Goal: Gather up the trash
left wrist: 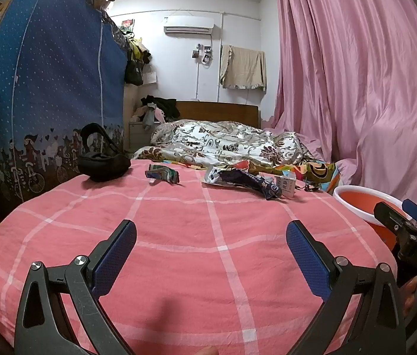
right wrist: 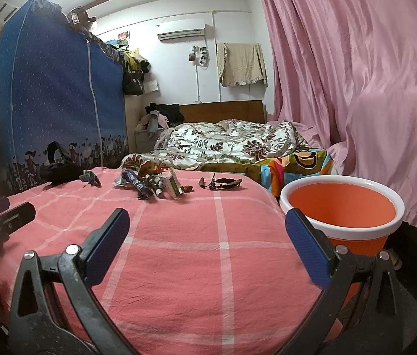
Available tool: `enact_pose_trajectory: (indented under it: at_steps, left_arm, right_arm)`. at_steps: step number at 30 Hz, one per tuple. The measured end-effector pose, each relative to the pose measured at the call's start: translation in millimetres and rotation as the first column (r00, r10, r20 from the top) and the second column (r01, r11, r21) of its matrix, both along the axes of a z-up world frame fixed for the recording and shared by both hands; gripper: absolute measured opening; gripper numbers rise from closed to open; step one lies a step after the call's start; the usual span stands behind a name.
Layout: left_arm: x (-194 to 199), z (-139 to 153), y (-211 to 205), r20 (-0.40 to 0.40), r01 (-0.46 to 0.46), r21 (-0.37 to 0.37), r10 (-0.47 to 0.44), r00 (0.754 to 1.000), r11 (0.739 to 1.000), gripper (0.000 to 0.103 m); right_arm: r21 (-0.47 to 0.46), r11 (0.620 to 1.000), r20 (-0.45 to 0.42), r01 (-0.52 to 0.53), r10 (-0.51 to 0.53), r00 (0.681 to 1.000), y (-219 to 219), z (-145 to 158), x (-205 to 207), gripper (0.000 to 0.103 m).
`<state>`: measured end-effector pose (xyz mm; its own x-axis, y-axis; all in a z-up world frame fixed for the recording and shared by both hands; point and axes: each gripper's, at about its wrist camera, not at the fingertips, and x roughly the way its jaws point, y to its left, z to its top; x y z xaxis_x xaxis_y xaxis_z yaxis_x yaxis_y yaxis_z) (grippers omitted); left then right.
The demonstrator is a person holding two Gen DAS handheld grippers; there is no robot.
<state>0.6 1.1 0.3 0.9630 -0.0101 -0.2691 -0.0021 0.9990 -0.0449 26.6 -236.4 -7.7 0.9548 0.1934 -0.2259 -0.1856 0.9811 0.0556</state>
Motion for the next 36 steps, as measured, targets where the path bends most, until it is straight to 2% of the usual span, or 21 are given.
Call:
enact_pose_trajectory:
  at_steps: [10,36]
  left_arm:
    - [1.6,1.8,4.5,-0.006,-0.016,-0.014,0.016,1.000,1.000,0.099]
    - [4.9,0.3,3.3,-0.019,-0.015,-0.019,0.015,1.000,1.000,0.099]
  right_arm:
    - [-0.026,1.000,-0.027,0.015,-0.016,1.000,5.7,-4.4,4.9,0.103]
    - [-0.010,1.000,-0.038,0.014,-0.014,0.999,1.9,-4.7,5.3,0.103]
